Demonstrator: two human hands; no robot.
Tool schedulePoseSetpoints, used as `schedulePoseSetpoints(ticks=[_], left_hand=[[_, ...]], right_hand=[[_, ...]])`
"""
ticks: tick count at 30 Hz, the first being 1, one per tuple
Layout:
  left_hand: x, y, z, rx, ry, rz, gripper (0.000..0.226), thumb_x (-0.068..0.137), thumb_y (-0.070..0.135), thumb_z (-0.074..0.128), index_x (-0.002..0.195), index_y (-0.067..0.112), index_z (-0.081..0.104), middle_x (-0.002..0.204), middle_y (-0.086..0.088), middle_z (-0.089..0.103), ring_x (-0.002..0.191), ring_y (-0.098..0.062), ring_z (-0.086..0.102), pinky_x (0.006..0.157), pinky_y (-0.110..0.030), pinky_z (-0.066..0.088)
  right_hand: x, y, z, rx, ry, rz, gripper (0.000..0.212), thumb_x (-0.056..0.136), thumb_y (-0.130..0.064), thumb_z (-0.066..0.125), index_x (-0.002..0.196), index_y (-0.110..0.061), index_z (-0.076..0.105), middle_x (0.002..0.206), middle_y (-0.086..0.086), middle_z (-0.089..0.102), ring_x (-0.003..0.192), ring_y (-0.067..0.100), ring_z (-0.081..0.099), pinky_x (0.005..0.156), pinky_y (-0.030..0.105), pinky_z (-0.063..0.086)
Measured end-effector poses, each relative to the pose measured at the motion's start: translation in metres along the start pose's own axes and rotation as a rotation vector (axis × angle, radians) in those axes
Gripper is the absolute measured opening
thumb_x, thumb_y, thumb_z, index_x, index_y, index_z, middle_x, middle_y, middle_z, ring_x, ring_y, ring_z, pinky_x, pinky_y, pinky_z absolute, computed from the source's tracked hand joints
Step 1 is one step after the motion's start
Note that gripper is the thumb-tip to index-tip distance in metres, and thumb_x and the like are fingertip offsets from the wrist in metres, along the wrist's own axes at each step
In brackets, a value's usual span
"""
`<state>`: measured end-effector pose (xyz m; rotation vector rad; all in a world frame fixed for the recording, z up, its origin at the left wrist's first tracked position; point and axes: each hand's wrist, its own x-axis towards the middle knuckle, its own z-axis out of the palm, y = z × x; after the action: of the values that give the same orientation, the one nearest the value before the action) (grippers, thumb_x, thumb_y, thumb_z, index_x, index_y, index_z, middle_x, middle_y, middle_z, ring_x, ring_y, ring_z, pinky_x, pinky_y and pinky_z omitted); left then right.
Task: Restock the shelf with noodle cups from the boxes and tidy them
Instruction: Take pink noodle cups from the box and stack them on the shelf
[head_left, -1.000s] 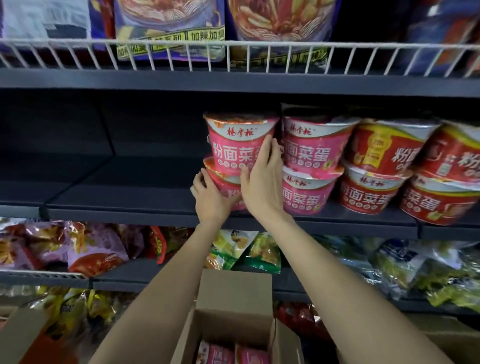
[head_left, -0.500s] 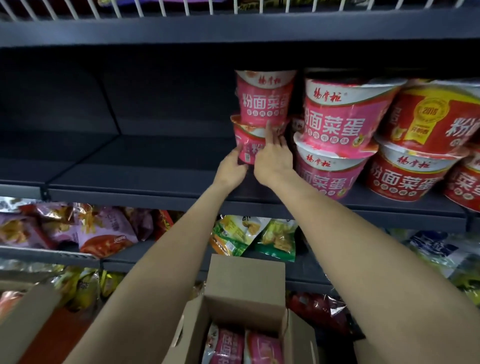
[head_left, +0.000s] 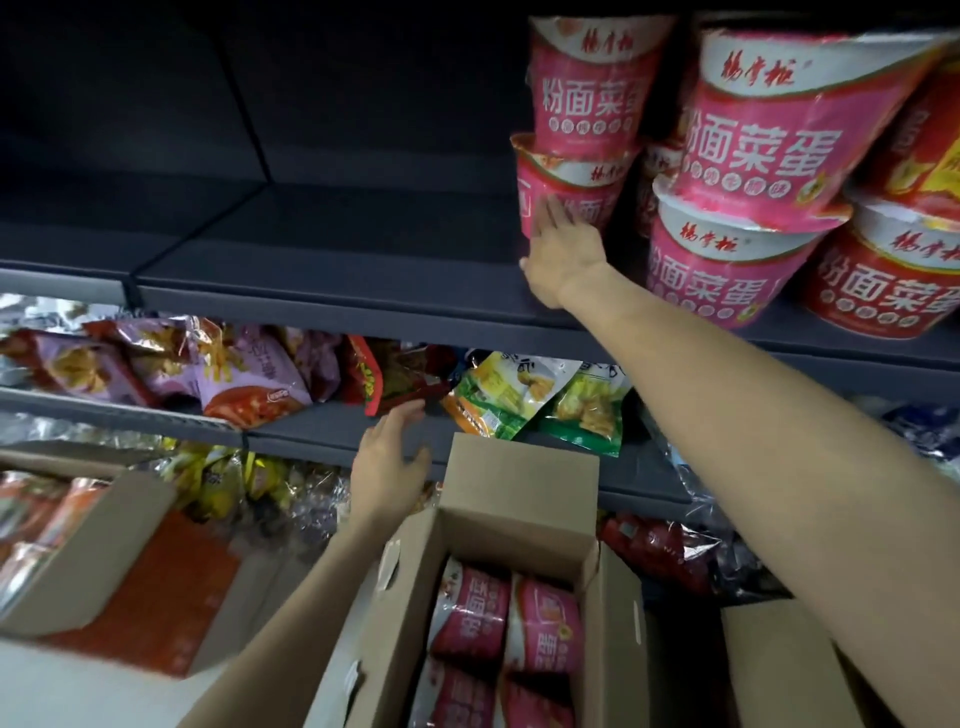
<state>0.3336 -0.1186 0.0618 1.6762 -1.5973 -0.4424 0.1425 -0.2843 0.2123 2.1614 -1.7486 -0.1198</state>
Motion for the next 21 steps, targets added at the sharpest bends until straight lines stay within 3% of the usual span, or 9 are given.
schedulePoseSetpoints(ticks=[3, 7, 9, 12, 16, 19, 21], left_hand=[[-0.013, -0.023, 0.009, 0.157, -0.146, -0.118, 0.05, 0.088, 0.02, 0.061, 0.135, 0.015, 0.045, 0.129, -0.005, 0.056, 0.119, -0.027, 0.05, 0.09, -0.036, 0.041], [-0.051, -0.056, 0.023, 0.242, -0.344, -0.304, 0.054, 0.089, 0.039, 0.058, 0.137, 0.02, 0.041, 0.131, -0.006, 0.055, 0.116, -0.029, 0.053, 0.086, -0.038, 0.044], [-0.076, -0.074, 0.029, 0.273, -0.397, -0.379, 0.06, 0.09, 0.043, 0.055, 0.142, 0.02, 0.035, 0.136, -0.007, 0.05, 0.12, -0.029, 0.05, 0.09, -0.039, 0.043], [-0.114, -0.095, 0.035, 0.322, -0.452, -0.471, 0.055, 0.094, 0.039, 0.049, 0.143, 0.02, 0.033, 0.138, -0.01, 0.046, 0.122, -0.032, 0.047, 0.092, -0.038, 0.04], [-0.155, -0.115, 0.042, 0.348, -0.509, -0.47, 0.041, 0.093, 0.032, 0.05, 0.132, 0.02, 0.048, 0.126, -0.012, 0.055, 0.107, -0.035, 0.057, 0.084, -0.036, 0.045], [-0.167, -0.119, 0.047, 0.295, -0.449, -0.464, 0.039, 0.093, 0.031, 0.05, 0.132, 0.031, 0.052, 0.119, -0.01, 0.063, 0.103, -0.034, 0.061, 0.078, -0.033, 0.047], [-0.171, -0.119, 0.054, 0.291, -0.394, -0.441, 0.037, 0.096, 0.028, 0.046, 0.132, 0.029, 0.052, 0.118, -0.01, 0.065, 0.101, -0.034, 0.062, 0.078, -0.034, 0.047]], right_hand=[[-0.025, -0.024, -0.01, 0.349, 0.193, -0.049, 0.042, 0.101, -0.023, 0.032, 0.135, -0.002, 0.046, 0.138, 0.017, 0.048, 0.13, 0.03, 0.041, 0.104, 0.04, 0.033], [-0.119, -0.07, 0.022, 0.61, 0.495, -0.174, 0.035, 0.092, -0.017, 0.04, 0.115, -0.009, 0.065, 0.11, 0.007, 0.068, 0.108, 0.026, 0.058, 0.091, 0.039, 0.044], [-0.174, -0.095, 0.055, 0.679, 0.49, -0.209, 0.036, 0.088, -0.018, 0.04, 0.109, -0.009, 0.068, 0.1, 0.004, 0.071, 0.1, 0.024, 0.062, 0.085, 0.036, 0.048], [-0.241, -0.121, 0.109, 0.713, 0.285, -0.222, 0.035, 0.088, -0.02, 0.04, 0.108, -0.012, 0.068, 0.098, 0.0, 0.071, 0.096, 0.021, 0.063, 0.082, 0.033, 0.05], [-0.294, -0.138, 0.168, 0.682, -0.048, -0.229, 0.031, 0.092, -0.017, 0.051, 0.12, -0.015, 0.063, 0.11, 0.001, 0.069, 0.105, 0.021, 0.062, 0.088, 0.036, 0.05], [-0.31, -0.141, 0.199, 0.623, -0.334, -0.236, 0.044, 0.096, -0.023, 0.048, 0.139, -0.019, 0.045, 0.137, 0.003, 0.053, 0.127, 0.023, 0.046, 0.105, 0.038, 0.038], [-0.309, -0.143, 0.217, 0.587, -0.504, -0.199, 0.056, 0.096, -0.029, 0.049, 0.148, -0.023, 0.028, 0.15, 0.004, 0.035, 0.137, 0.027, 0.032, 0.113, 0.041, 0.028]])
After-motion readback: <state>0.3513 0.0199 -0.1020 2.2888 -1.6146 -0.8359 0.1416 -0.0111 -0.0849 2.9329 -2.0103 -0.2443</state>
